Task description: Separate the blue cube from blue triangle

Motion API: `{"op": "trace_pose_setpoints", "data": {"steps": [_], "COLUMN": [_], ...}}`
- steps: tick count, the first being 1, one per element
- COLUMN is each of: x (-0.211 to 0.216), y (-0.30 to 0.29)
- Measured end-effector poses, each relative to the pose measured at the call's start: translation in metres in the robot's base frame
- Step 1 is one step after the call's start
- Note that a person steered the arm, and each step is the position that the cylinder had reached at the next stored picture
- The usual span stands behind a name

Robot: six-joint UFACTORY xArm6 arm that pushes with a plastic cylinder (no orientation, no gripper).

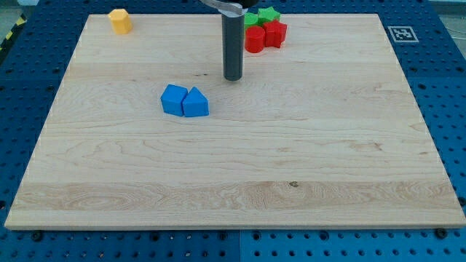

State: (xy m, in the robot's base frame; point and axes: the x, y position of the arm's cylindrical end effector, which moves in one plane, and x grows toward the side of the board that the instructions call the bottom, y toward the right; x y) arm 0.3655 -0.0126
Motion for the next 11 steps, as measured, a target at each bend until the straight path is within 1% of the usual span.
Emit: {"op": "trace_pose_setpoints", "data": {"steps": [1,5,6,7,9,10,11], "x": [0.01,0.099,0.111,0.116,0.116,0.108,0.089], "y": [-0.007,-0.03,-0.037,-0.065,-0.082,-0.111,-0.123]}}
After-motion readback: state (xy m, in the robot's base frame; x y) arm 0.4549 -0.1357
